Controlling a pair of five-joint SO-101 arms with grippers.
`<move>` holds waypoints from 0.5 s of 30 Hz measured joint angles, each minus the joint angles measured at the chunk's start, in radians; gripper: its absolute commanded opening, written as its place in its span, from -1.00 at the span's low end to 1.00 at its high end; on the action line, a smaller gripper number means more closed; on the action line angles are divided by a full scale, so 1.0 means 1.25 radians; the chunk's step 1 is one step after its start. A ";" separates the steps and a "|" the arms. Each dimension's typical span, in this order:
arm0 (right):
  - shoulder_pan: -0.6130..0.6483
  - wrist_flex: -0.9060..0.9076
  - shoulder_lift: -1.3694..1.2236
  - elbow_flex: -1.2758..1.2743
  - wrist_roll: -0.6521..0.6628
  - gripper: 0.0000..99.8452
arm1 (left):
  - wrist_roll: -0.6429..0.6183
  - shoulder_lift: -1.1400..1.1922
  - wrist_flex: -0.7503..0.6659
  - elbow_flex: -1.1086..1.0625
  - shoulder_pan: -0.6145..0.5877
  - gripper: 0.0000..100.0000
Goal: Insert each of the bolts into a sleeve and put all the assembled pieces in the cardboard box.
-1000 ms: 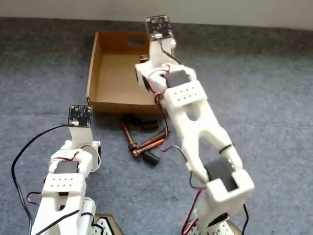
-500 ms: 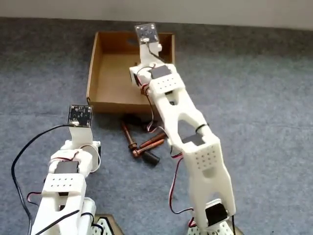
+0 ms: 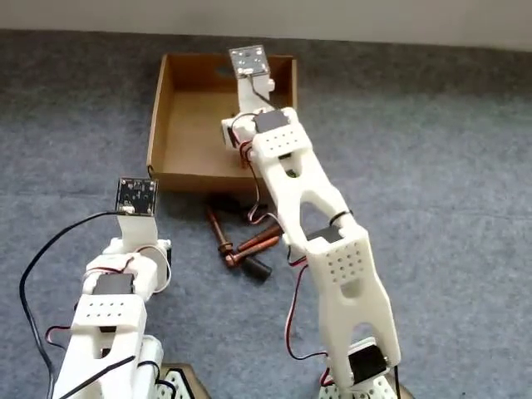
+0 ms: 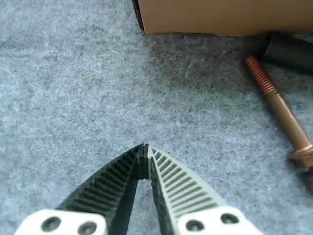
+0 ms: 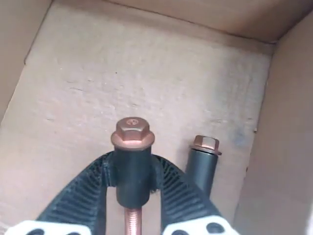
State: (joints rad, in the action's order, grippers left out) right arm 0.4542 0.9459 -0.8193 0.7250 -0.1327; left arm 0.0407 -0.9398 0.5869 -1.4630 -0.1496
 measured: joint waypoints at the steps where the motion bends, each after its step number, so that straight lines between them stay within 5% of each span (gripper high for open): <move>1: 0.000 0.000 0.000 0.000 0.001 -0.99 | 0.000 0.000 0.000 0.000 0.000 -0.95; 15: 0.000 0.000 0.000 0.000 -0.042 -0.99 | 0.000 0.000 0.000 0.000 0.000 -0.95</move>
State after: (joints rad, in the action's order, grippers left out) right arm 0.4542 0.9459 -0.8193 0.7250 -0.1849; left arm 0.0407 -0.9398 0.5869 -1.4630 -0.1496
